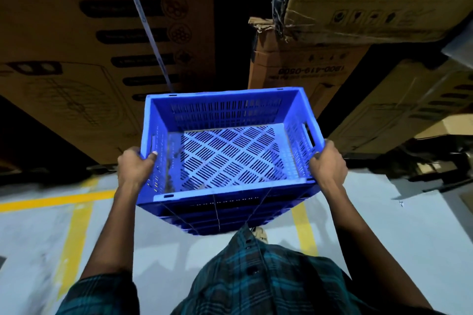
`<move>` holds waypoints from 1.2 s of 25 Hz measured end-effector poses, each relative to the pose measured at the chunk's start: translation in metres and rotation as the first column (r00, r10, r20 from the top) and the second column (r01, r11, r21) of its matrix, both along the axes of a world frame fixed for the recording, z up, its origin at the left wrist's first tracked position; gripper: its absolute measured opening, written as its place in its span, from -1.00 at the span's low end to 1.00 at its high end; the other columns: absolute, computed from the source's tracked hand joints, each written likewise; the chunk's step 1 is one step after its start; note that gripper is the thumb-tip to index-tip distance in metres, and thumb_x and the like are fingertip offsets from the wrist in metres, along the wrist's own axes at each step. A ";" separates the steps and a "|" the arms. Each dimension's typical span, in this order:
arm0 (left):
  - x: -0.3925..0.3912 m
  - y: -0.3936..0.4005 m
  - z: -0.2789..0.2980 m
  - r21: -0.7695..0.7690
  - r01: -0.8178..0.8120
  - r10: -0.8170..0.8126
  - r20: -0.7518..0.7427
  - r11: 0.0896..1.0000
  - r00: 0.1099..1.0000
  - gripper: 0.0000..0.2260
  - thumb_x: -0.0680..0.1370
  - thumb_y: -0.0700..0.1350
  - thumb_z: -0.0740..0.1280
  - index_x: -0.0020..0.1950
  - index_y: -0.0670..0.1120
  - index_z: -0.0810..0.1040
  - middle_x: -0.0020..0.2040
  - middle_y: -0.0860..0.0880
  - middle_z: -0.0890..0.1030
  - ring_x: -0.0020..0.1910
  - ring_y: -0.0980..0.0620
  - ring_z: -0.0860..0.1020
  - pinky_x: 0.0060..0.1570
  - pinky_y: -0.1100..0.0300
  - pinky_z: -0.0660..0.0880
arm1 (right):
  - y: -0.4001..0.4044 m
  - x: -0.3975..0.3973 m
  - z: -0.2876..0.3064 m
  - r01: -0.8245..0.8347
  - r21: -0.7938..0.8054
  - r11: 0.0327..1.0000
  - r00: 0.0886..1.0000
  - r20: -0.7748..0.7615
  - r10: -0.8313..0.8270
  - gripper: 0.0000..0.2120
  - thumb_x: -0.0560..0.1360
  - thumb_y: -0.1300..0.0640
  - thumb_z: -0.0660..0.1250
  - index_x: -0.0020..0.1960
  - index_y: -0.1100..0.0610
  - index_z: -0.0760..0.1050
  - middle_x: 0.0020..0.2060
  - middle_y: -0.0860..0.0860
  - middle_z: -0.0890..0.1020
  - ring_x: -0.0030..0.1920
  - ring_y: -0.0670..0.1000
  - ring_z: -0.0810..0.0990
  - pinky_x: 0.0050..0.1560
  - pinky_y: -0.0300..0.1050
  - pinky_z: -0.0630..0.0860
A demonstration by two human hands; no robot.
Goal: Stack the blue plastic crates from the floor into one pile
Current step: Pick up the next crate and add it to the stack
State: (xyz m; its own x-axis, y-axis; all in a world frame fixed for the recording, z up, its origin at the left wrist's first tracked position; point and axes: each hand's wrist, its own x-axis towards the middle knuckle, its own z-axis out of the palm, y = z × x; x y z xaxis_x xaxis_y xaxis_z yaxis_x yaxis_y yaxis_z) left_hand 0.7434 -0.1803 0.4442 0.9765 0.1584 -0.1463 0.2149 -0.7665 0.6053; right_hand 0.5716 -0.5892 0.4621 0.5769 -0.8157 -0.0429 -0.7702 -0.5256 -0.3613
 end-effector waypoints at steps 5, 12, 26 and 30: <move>-0.028 -0.016 0.024 0.182 0.073 -0.128 0.318 0.981 0.939 -0.70 0.59 -0.08 0.28 0.28 -0.17 0.45 0.08 -0.33 0.61 -0.02 -0.40 0.58 -0.11 -0.13 0.49 | 0.016 -0.009 -0.002 -0.030 -0.066 0.997 1.000 -0.002 0.030 -0.49 0.48 0.09 0.26 0.41 0.16 0.34 0.23 0.20 0.57 0.22 0.28 0.52 0.14 0.15 0.45; -0.105 -0.053 0.009 0.268 0.677 -0.726 0.321 0.685 0.608 -0.41 0.42 0.29 0.39 0.29 -0.07 0.53 -0.16 -0.13 0.68 -0.18 -0.17 0.61 -0.09 -0.01 0.54 | 0.082 -0.060 -0.022 -0.274 -0.038 0.961 0.961 0.019 0.275 -0.36 0.56 -0.22 0.01 0.53 0.09 0.26 0.57 0.12 0.18 0.58 0.23 -0.01 0.44 0.28 0.13; -0.313 -0.011 0.011 0.054 0.025 -0.040 0.289 0.998 0.957 -0.62 0.55 0.06 0.32 0.34 0.02 0.38 0.00 -0.09 0.71 -0.06 -0.19 0.66 -0.10 -0.01 0.58 | 0.166 -0.122 0.008 -0.855 0.269 0.444 0.514 0.329 0.792 -0.55 0.62 -0.05 0.20 0.46 0.07 0.35 0.40 0.01 0.49 0.18 0.08 0.55 0.25 0.06 0.47; -0.462 0.020 -0.014 -0.086 -0.163 0.155 -0.089 0.983 0.984 -0.63 0.54 0.14 0.31 0.31 0.12 0.37 0.20 -0.02 0.64 0.13 -0.03 0.62 0.08 -0.01 0.56 | 0.214 -0.168 -0.014 -0.930 0.321 0.180 0.275 0.282 0.919 -0.61 0.58 0.04 0.26 0.37 0.13 0.45 0.25 0.07 0.61 0.23 0.07 0.59 0.26 0.07 0.49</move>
State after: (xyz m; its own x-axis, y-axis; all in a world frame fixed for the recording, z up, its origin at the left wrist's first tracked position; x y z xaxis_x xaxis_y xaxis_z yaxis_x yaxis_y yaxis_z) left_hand 0.2817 -0.1608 0.4297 0.9242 0.2927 -0.2454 0.3809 -0.6599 0.6477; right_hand 0.4031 -0.3747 0.4477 0.9068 0.3985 -0.1373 0.1889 -0.6756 -0.7127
